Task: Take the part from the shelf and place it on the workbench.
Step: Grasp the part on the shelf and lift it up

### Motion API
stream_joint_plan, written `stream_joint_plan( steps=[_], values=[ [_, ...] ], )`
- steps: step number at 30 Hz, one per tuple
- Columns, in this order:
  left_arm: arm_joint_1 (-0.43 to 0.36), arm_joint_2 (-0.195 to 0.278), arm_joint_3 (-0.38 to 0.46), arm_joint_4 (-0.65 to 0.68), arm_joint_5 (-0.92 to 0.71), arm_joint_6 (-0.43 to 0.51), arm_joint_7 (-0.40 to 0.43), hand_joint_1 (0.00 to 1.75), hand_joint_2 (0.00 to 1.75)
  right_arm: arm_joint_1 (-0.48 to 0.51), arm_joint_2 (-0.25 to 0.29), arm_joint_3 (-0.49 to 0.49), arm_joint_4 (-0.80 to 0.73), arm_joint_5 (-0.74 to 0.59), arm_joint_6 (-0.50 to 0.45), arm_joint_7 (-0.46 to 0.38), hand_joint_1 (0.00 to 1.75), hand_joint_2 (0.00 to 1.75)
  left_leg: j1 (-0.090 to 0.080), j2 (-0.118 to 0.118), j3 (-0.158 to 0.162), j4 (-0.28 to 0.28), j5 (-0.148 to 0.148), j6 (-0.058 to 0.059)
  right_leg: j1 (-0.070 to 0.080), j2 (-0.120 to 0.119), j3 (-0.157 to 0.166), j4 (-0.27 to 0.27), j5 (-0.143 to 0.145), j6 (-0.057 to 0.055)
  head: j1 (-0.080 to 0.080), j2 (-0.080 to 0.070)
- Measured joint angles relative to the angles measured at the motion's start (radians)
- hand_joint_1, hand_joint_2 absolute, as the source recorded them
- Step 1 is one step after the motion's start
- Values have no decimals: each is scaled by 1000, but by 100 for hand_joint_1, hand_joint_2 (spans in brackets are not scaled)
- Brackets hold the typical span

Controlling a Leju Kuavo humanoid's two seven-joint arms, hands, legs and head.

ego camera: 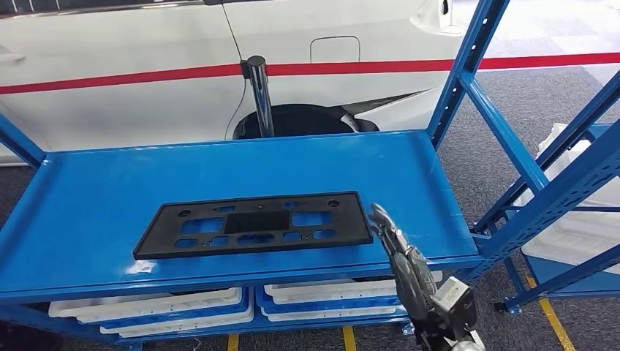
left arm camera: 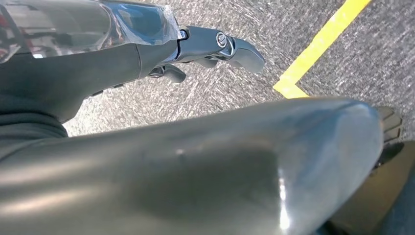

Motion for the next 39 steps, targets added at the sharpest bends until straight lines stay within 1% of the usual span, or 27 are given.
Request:
stream_joint_plan(
  steps=[2,5,8,11,14,19,21,25,27,31,39],
  values=[
    [1,0,10,0,1,4,1,0,0,-19,10,1,-14,175,-83,50,0,0,0,0,0,0,0,0,0,0,0,0,0,0,0,0],
    [2,0,16,0,1,9,3,0,0,-34,23,11,-33,360,-153,101,0,0,0,0,0,0,0,0,0,0,0,0,0,0,0,0],
    [2,-1,25,0,1,9,11,0,0,-44,31,32,-48,557,-196,169,0,0,0,0,-1,0,0,0,0,0,-1,0,0,0,0,0],
    [2,-6,31,0,1,7,17,0,0,-57,33,71,-54,752,-206,251,0,0,0,0,-2,0,0,0,0,0,-2,0,0,0,0,0],
    [4,-13,33,0,0,4,18,0,0,-63,33,107,-54,841,-201,288,0,0,0,0,-2,0,0,0,0,0,-2,0,0,0,0,0],
    [5,-27,33,0,-12,-12,27,0,0,-68,30,159,-54,907,-159,307,0,0,0,0,-3,0,0,0,0,-1,-2,0,0,0,0,0],
    [5,-32,33,0,-18,-15,31,0,0,-69,23,182,-54,961,-134,308,0,0,0,0,-3,0,0,0,0,-1,-2,0,0,0,0,0],
    [-3,-38,33,0,-31,-21,35,0,0,-71,5,230,-53,1117,-82,310,0,0,0,0,-3,0,0,0,0,-1,-2,0,0,0,0,0],
    [-10,-39,32,0,-32,-25,37,0,0,-71,-1,251,-53,1157,-70,312,0,0,0,0,-3,0,0,0,0,-1,-2,0,0,0,0,0],
    [-18,-40,32,0,-36,-26,37,0,0,-75,-12,283,-53,1186,-58,313,0,175,0,0,-3,0,0,0,0,-1,-2,0,0,0,0,0],
    [-29,-42,31,0,-51,-31,41,0,0,-79,-25,335,-40,1282,-60,321,0,175,0,0,-3,0,0,0,0,-1,-2,0,0,0,0,0]
  ],
)
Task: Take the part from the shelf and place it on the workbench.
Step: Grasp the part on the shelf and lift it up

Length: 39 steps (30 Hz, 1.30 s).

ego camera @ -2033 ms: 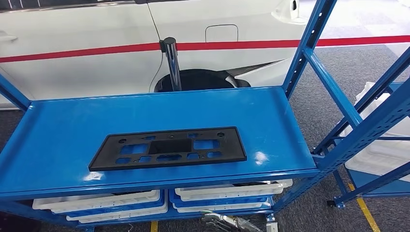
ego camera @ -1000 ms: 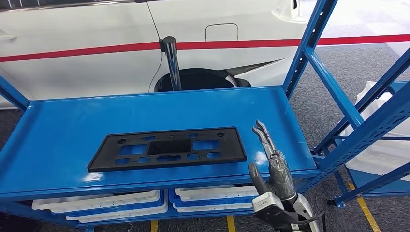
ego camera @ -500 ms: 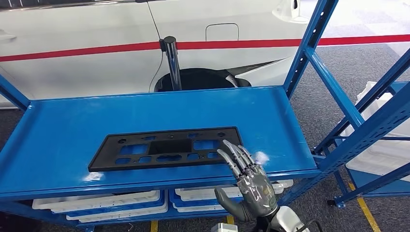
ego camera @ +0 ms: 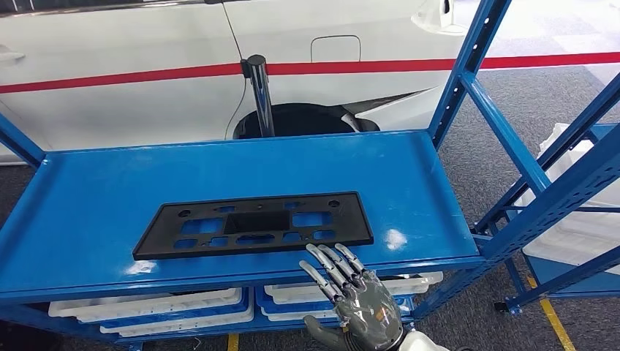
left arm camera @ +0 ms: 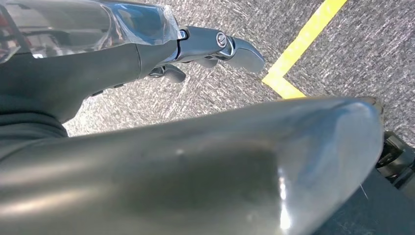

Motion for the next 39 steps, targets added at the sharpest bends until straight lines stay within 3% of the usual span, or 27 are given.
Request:
stream_joint_plan(
  steps=[25,39],
  values=[
    [-13,-2,-4,0,-31,-13,20,0,0,-71,-7,32,94,100,21,63,0,175,0,0,0,0,0,0,0,0,0,0,0,0,0,0],
    [-15,-2,-6,0,-41,-18,27,0,0,-122,30,65,143,100,34,59,0,175,0,0,0,0,0,0,0,0,0,0,0,0,0,0]
  ],
)
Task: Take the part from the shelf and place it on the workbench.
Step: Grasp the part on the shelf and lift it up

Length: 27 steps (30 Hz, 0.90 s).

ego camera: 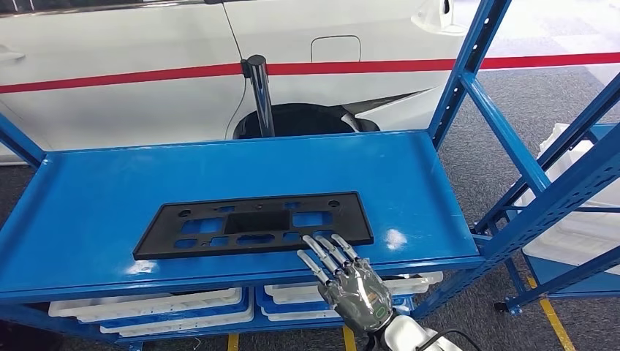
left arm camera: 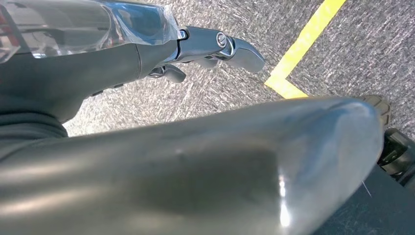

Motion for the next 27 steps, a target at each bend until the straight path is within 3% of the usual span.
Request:
stream_joint_plan(
  steps=[10,17,27],
  values=[
    [-5,-6,-1,0,-17,-13,5,0,0,-56,71,64,72,12,12,-4,0,175,0,0,0,0,0,0,0,0,0,0,0,0,0,0],
    [-6,-9,-1,0,-29,-15,11,0,0,-98,118,96,144,31,11,38,0,175,0,0,0,0,0,0,0,0,0,0,0,0,0,0],
    [-8,-14,-13,0,-43,-22,18,0,0,-142,127,90,261,12,-20,93,0,175,0,0,0,0,0,0,0,0,0,0,0,0,0,0]
  ],
)
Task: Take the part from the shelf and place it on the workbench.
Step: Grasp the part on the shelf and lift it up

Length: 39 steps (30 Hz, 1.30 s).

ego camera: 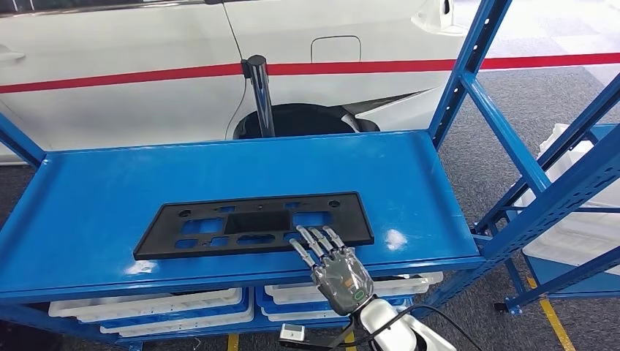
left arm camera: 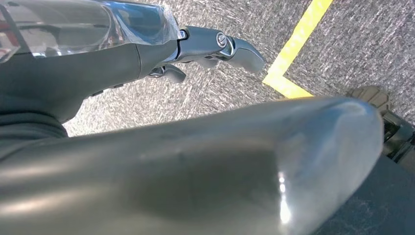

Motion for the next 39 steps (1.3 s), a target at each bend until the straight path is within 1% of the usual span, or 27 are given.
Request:
stream_joint_plan(
  steps=[9,15,20,25,39],
  values=[
    [1,-1,-4,0,-3,-3,0,0,0,-16,2,-31,53,0,-28,34,0,175,0,0,1,0,0,0,0,0,1,0,0,0,0,0],
    [2,-1,-4,0,-7,-8,1,0,0,-20,3,-50,79,7,-48,43,0,175,0,0,1,0,1,-1,0,0,1,0,0,0,0,0],
    [2,-1,-4,0,-16,-11,3,0,0,-22,9,-53,99,56,-69,58,0,175,0,0,1,0,1,-1,0,0,1,0,0,0,0,0],
    [2,-3,-4,0,-19,-12,4,0,0,-32,18,-54,115,102,-66,65,0,175,0,0,2,0,1,-1,0,0,1,0,0,0,0,0],
    [1,-13,-4,0,-35,-15,11,0,0,-67,73,-29,168,238,-51,49,0,175,0,0,2,0,1,-1,0,0,1,0,0,0,0,0]
  ],
)
